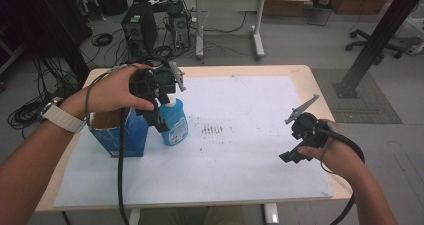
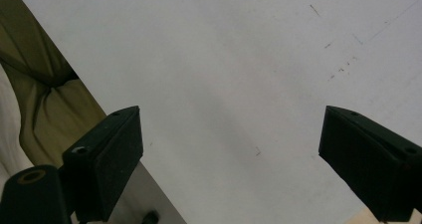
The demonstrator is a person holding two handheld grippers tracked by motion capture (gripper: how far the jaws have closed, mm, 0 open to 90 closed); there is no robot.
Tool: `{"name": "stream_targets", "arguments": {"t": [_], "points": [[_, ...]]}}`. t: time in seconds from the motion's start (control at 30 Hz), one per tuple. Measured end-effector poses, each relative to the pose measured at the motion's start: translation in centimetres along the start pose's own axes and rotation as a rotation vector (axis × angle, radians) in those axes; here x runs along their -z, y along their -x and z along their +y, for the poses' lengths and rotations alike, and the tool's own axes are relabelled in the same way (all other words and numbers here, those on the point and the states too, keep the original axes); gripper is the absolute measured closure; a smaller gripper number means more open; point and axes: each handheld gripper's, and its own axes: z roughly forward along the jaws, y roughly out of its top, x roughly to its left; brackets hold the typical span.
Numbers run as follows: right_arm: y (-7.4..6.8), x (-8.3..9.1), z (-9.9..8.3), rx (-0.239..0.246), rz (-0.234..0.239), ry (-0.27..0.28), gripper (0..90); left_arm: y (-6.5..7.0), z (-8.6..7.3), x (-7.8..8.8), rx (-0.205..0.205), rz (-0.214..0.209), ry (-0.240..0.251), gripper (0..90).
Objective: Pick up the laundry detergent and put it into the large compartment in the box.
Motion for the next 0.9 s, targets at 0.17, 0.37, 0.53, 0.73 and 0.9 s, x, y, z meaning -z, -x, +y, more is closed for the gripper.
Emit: {"name": "stream_targets", "arguments": {"t": [0.17,0.37,0.53,0.73,0.9], "points": [[0.0,0.0,-0.1,-0.001,0.002,0.001,10.5,-0.1,0.1,0.4,0.029,0.009,0.013,10.6],[0.1,0.0,-0.1,0.001,0.001,0.002,10.5,-0.3,0.3,0.8,0.068,0.036,0.013,10.0],[0.1,0.0,0.0,0.003,0.002,0.003,10.5,-0.6,0.3,1.2,0.120,0.059,0.029,9.5],[0.1,-0.1,0.0,0.004,0.004,0.003,10.5,-1.0,0.5,1.5,0.176,0.078,0.033,9.5],[0.2,-0.1,0.0,0.009,0.005,0.004,10.5,-1.3,0.5,1.6,0.202,0.088,0.046,9.6]]}}
